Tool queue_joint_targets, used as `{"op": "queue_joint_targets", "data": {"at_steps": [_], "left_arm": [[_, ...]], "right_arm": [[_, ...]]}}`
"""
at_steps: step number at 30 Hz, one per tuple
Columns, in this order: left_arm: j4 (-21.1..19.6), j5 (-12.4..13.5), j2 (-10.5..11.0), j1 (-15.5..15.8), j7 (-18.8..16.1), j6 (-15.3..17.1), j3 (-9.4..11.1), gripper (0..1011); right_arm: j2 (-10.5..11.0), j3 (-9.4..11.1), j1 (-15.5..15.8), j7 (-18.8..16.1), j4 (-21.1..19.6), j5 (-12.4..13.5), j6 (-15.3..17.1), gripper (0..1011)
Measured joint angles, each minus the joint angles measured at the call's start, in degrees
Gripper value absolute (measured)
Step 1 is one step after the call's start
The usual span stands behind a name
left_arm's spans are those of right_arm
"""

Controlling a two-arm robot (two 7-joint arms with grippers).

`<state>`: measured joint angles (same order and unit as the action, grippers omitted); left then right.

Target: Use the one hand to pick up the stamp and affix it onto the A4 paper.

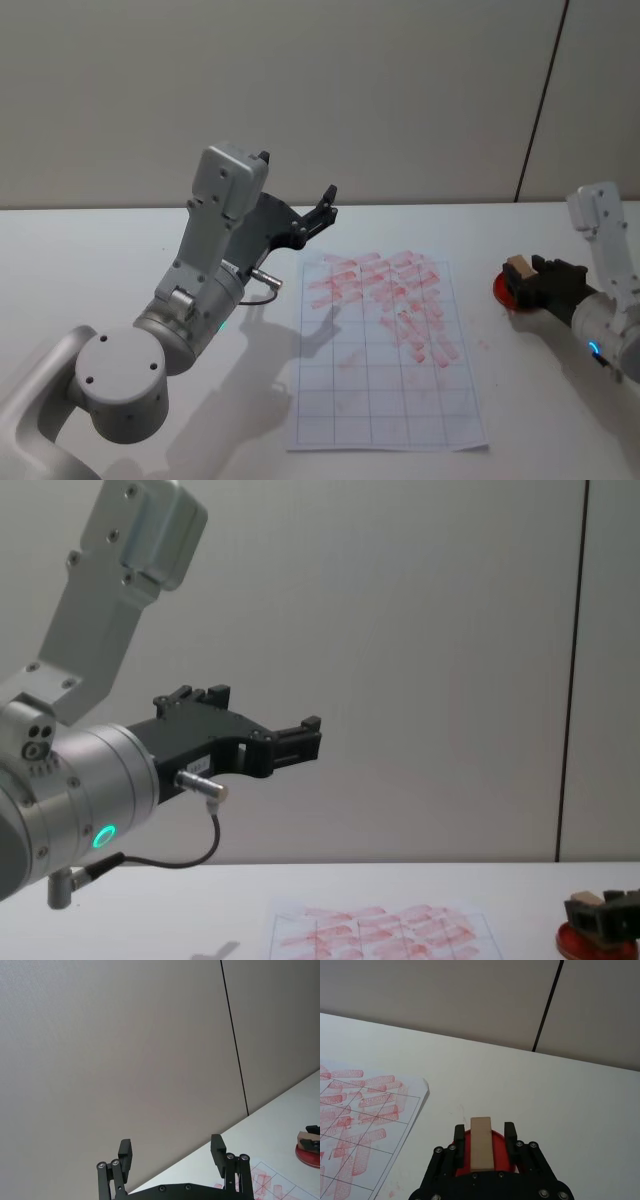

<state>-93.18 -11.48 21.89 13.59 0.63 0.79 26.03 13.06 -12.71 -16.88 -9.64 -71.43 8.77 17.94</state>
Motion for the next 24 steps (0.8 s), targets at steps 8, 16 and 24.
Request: {"op": "queue_joint_targets", "data": {"at_steps": [8,16,24], "left_arm": [[0.00,0.00,0.00,0.00,0.00,0.00,0.00,1001],[0.00,0.00,0.00,0.00,0.00,0.00,0.00,1001],[0.00,0.00,0.00,0.00,0.00,0.00,0.00,1001]], "right_arm": [[0.08,0.08,0.21,-0.11,-0.56,0.13,-1.13,678],[0.71,0.46,1.38,0.27,-3.65,0.09,-3.78,914],[1.74,1.12,2.90,0.67,-7.32,-0.34,-7.28,1001]]}}
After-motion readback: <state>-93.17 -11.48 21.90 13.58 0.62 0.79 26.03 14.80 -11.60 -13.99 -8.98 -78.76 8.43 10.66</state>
